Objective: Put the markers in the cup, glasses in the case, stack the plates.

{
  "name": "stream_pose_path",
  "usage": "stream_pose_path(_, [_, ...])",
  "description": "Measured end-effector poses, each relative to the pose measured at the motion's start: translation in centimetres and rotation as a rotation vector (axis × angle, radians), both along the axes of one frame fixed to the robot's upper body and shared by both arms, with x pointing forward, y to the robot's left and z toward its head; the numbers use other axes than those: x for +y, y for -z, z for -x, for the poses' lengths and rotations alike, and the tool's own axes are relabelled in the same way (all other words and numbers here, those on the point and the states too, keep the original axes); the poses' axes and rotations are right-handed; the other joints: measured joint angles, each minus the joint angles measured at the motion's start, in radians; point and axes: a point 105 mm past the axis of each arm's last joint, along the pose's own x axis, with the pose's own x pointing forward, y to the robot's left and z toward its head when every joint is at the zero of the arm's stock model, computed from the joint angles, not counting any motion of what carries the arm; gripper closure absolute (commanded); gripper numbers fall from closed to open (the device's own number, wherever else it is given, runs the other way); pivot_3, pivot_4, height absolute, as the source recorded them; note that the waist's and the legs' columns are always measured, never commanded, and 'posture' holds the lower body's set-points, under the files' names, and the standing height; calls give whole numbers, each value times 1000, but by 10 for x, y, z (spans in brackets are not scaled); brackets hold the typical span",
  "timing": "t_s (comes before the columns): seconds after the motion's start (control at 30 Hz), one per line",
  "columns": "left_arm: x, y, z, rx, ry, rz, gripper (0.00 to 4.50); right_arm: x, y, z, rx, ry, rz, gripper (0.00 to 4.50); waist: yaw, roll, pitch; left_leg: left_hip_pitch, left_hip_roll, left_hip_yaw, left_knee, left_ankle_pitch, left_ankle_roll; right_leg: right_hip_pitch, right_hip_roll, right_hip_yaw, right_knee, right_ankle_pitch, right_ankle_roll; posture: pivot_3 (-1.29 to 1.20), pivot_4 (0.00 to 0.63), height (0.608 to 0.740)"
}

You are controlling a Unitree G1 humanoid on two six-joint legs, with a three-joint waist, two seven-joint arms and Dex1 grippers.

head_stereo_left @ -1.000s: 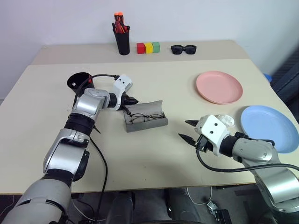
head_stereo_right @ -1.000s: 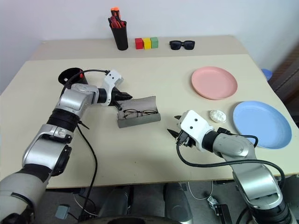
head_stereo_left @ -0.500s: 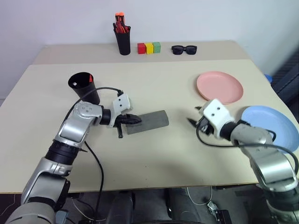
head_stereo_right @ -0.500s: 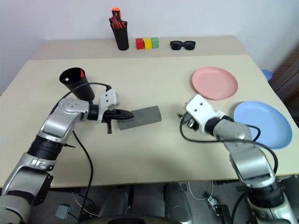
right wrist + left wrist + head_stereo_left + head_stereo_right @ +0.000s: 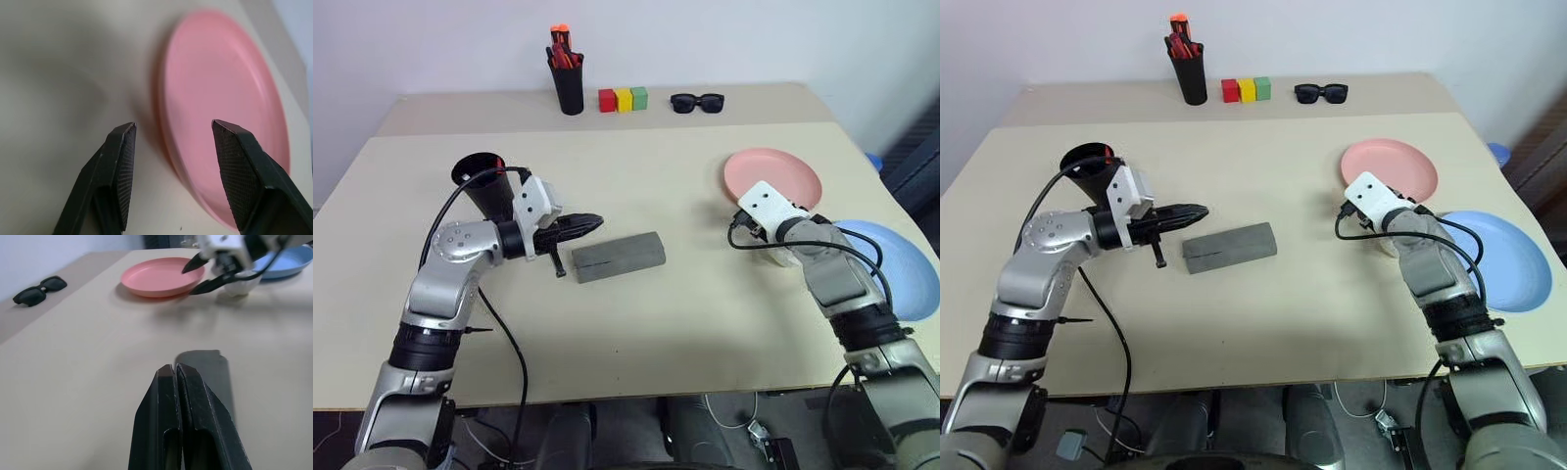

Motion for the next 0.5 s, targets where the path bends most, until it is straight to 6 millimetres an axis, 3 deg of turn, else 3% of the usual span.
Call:
stream_pose_path(0.17, [0, -2, 4, -3, -26, 16, 4500, -6, 6, -10, 1, 0, 11, 4429, 2, 0, 0, 0, 0, 0, 2, 0, 0, 1, 0, 0, 0, 0, 0, 0, 150, 740])
stream_pose_path(0.33, [-1, -3, 6, 1, -42, 34, 4500, -6, 6, -9, -22, -31, 38, 4476, 1, 0, 0, 0, 0, 0, 1, 0, 0, 1, 0, 0, 0, 0, 0, 0, 150, 740])
stream_pose_path(0.5, [-3, -6, 3, -6, -47, 46, 4500, -9, -17, 19, -91, -134, 164, 4476, 10, 1, 1, -1, 0, 0, 1, 0, 0, 0, 0, 0, 0, 0, 1, 0, 150, 740])
